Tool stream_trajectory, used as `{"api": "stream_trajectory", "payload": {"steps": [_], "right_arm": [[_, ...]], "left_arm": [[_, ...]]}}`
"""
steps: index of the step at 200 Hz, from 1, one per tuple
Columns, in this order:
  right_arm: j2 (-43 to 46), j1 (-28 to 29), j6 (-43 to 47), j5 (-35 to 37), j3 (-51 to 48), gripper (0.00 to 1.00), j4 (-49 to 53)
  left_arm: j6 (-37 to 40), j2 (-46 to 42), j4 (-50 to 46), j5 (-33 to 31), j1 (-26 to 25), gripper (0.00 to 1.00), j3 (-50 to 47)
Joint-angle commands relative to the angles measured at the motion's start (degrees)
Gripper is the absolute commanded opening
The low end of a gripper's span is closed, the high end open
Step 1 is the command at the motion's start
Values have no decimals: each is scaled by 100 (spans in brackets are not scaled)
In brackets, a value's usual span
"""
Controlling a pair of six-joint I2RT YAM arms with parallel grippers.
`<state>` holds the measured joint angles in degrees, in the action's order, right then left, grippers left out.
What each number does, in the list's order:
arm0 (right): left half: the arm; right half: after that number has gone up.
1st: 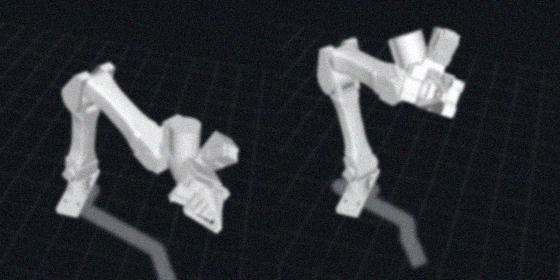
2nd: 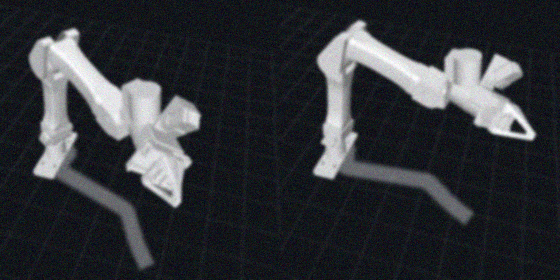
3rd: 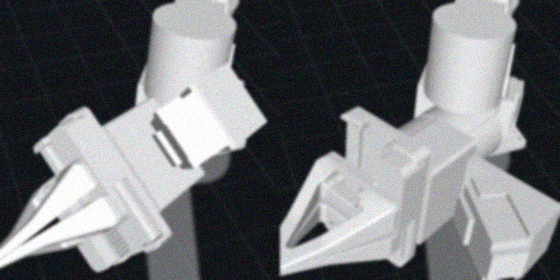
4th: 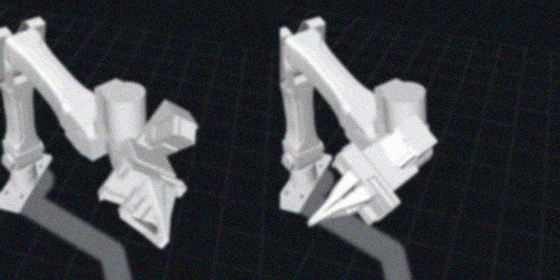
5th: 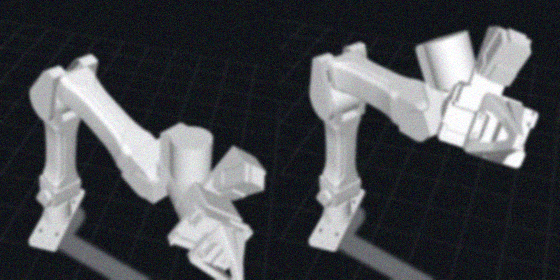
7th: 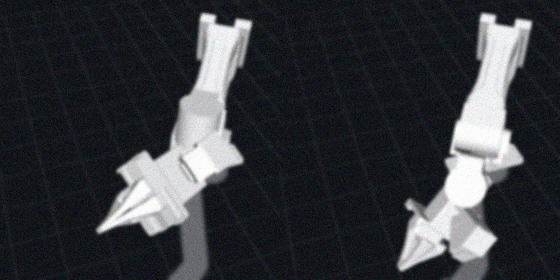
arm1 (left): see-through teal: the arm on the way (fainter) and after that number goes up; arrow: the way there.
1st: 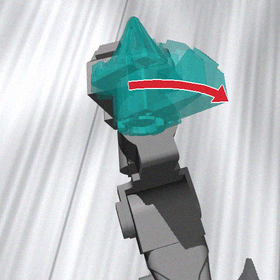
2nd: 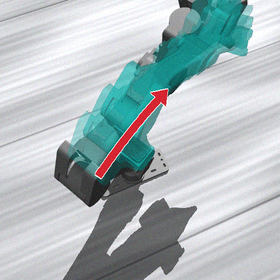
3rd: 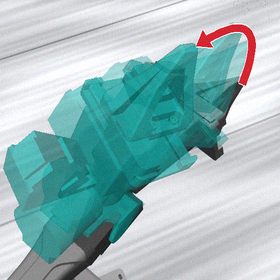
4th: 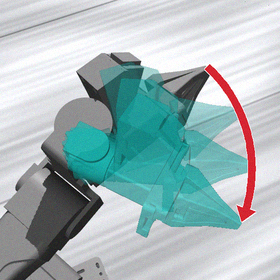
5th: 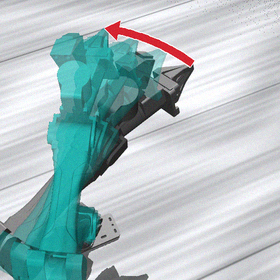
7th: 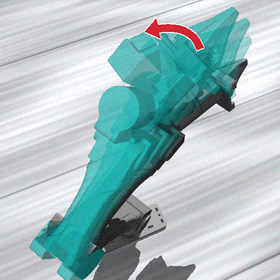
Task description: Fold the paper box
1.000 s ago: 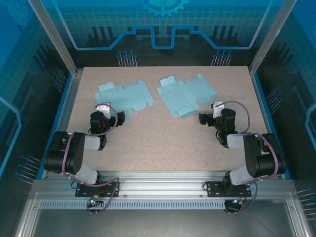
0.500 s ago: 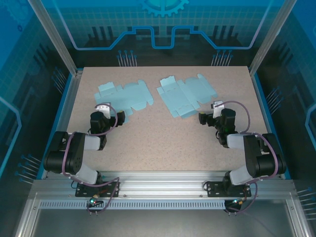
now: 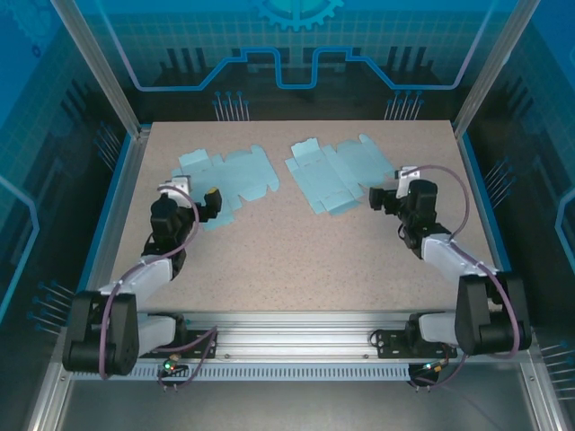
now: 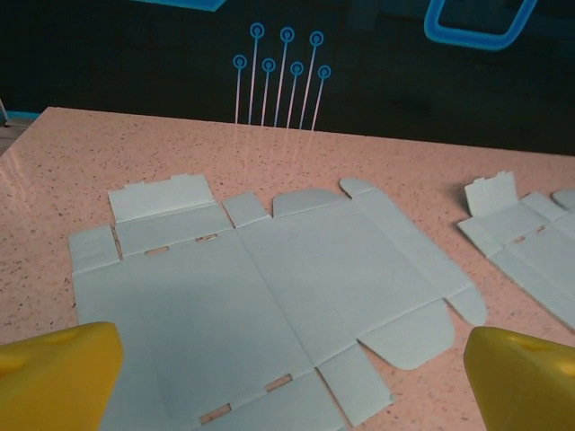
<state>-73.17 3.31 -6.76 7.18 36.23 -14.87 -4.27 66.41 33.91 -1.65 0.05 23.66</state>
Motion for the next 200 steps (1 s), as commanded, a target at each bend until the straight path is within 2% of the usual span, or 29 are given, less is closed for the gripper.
{"api": "stream_trajectory", "payload": {"steps": [1,29,40,50,67,99,127,161,200], "right_arm": [[347,-9,-813,332,505,100,1939],[647,2,-1578,-104,719,100,2938],[696,3,-1865,-379,698,96,3102],[708,40,-2155,-639,588,89,3083],[611,180,-2619,-1065,416,84,2896],[22,783,-2946,-1064,613,78,2777],[-622,1079,-3239,-831,915,68,2745],[-1382,1176,-3522,-929,1173,68,2463],[-2103,1200,-3646,-1260,1693,68,2202]], "left_arm": [[-649,-473,-1157,17,-43,99,454],[-1380,-831,-1901,79,-150,99,589],[-1578,-921,-1946,247,-177,99,492],[-1833,-1005,-1857,352,-190,99,317],[-2362,-1163,-1460,552,-203,99,-45],[-3142,-1405,-1240,555,-210,99,-364],[-3331,-1580,-1411,487,-216,99,-348],[-3359,-1654,-1686,444,-211,99,-208],[-3449,-1588,-1626,776,-221,99,-115]]}}
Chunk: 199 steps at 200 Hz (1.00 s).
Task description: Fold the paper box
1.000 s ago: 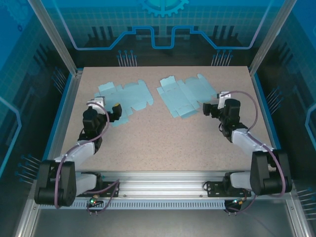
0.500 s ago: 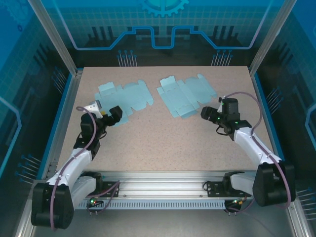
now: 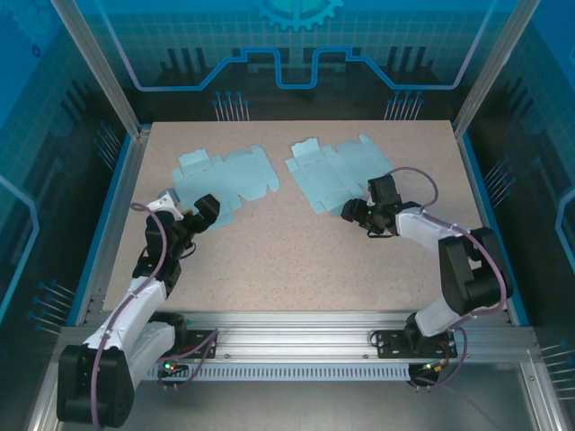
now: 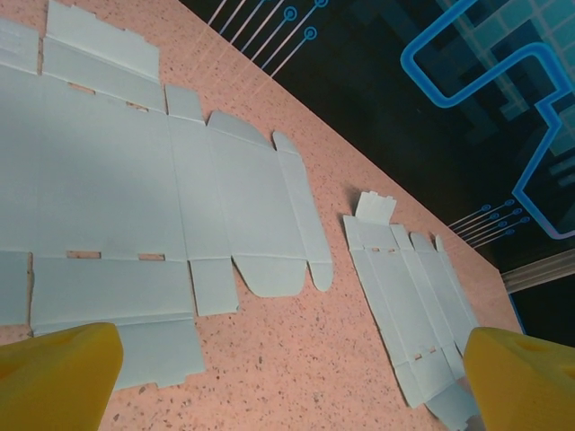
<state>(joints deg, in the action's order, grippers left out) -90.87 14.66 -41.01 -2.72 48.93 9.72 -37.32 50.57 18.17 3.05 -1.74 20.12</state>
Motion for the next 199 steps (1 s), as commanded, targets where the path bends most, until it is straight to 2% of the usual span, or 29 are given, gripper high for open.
{"api": "stream_trajectory", "payload": {"steps": [1,19,60,85,108,125,136,158,176,199], "right_arm": [[-347,69,-222,-267,441,68,-254],[-678,57,-223,-207,695,68,-174],[-1272,51,-227,-232,1190,59,-8],[-1411,51,-240,-84,1239,58,100],[-1476,52,-266,26,1167,46,64],[-1470,53,-333,-8,1095,30,4],[-1393,50,-407,-83,978,20,-79],[-1106,52,-803,-409,531,11,-412],[-733,101,-1379,-629,-212,10,-992],[-243,301,-2119,-421,-1007,10,-1427]], "left_arm": [[-144,1,-43,321,-39,99,243],[-204,32,64,478,-94,99,253],[-93,170,53,521,-424,99,346],[-7,294,28,509,-678,99,396],[99,411,15,410,-919,99,446],[185,551,21,325,-1087,99,491],[220,656,35,326,-1176,99,527],[268,866,142,333,-1389,99,566],[296,1084,304,310,-1554,99,562],[277,1464,346,342,-1717,97,670]]}}
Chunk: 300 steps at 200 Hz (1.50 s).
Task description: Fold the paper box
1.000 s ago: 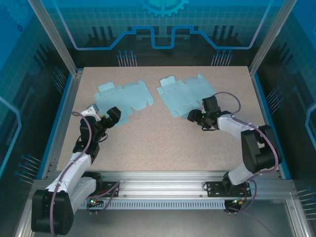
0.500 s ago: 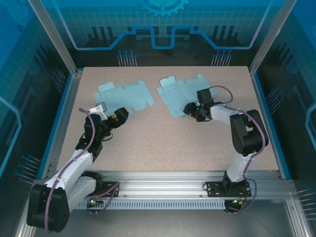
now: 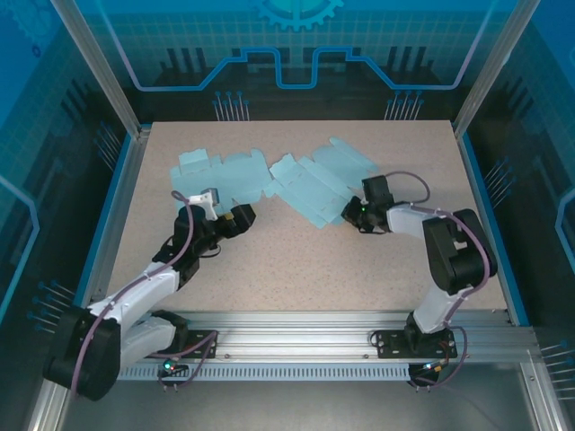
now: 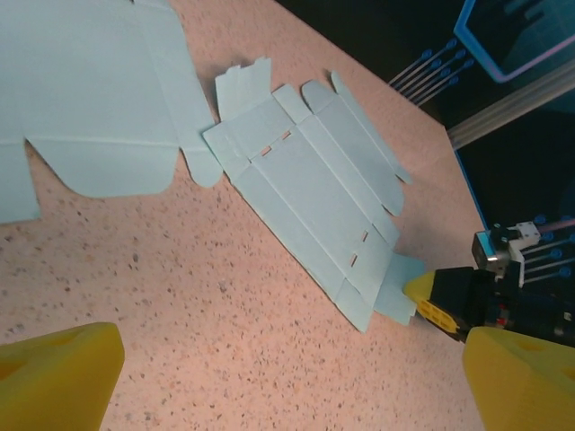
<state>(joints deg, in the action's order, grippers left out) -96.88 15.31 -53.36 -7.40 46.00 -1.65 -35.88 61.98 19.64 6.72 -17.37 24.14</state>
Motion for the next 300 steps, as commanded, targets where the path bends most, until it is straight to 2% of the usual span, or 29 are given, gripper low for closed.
{"api": "stream_trajectory", "payload": {"steps": [1,44,98,112,127,146,163,195,235,264,285,300], "right_arm": [[373,244,-911,63,-745,10,-295],[1510,482,-1343,810,-1636,11,23],[3209,569,-894,1340,-1946,17,1364],[3605,567,-813,1477,-2082,24,1591],[4028,567,-711,1613,-2197,39,1838],[4521,570,-416,1700,-2179,54,2183],[4865,569,-60,1735,-1995,63,2552],[5117,575,737,1747,-1571,83,3054],[5083,587,1211,1617,-1330,100,3045],[5035,587,1423,1527,-1260,100,2919],[4927,587,1616,1488,-1164,100,2857],[4785,591,1763,1476,-1011,100,2891]], "left_arm": [[133,341,199,-24,-158,97,280],[589,1323,181,209,-338,91,898],[1719,3249,-695,679,-346,84,2880],[1931,3724,-1127,967,-350,82,3537],[2089,4162,-1540,1090,-380,79,4093],[2292,4595,-2114,929,-421,78,4691],[2456,4921,-2636,744,-425,76,5129],[2651,5402,-3126,666,-473,73,5662],[2933,6167,-3917,370,-649,72,6610],[2980,6513,-4123,292,-649,66,6986],[3020,6550,-4104,352,-654,45,7043],[3035,6495,-4084,347,-654,43,7043]]}}
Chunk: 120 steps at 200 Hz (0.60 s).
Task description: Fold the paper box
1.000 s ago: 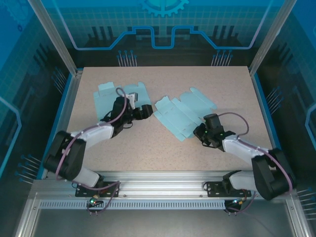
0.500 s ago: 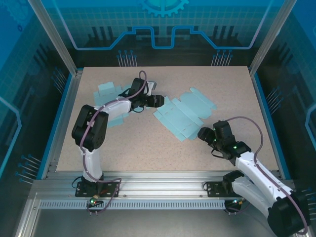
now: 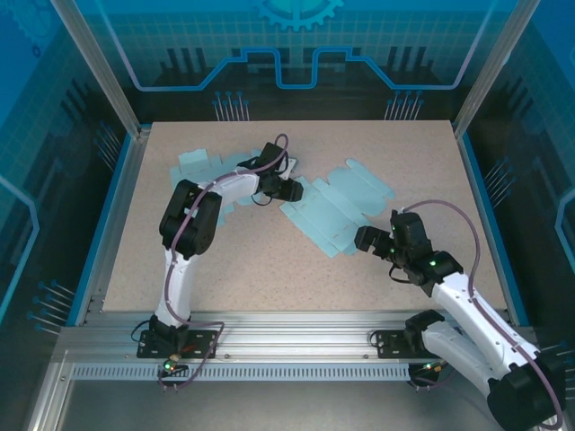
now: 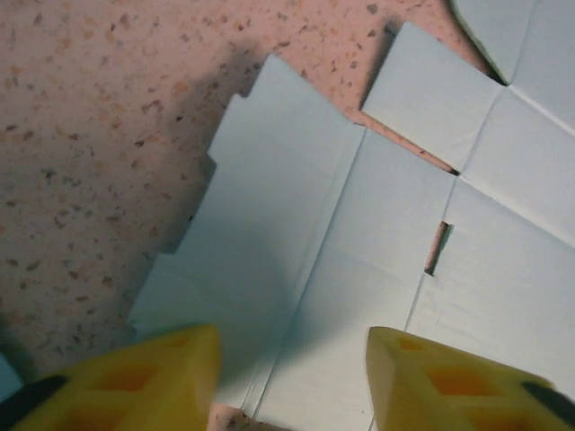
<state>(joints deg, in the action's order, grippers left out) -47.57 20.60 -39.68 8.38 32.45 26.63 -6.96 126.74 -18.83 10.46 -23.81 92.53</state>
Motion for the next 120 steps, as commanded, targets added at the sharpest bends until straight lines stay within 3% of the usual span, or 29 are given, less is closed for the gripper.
{"api": "stream_trajectory", "payload": {"steps": [1,23,67,120], "right_arm": [[-159,60,406,-101,356,100,67],[-318,58,558,-148,524,100,111],[-422,58,644,-229,537,100,-8],[-376,58,690,-189,450,100,-54]], "left_arm": [[147,14,-241,-31,-5,43,204],[212,-201,-291,-490,-7,59,115],[228,-386,-482,-1274,8,66,132],[24,-437,-540,-1633,21,76,153]]}}
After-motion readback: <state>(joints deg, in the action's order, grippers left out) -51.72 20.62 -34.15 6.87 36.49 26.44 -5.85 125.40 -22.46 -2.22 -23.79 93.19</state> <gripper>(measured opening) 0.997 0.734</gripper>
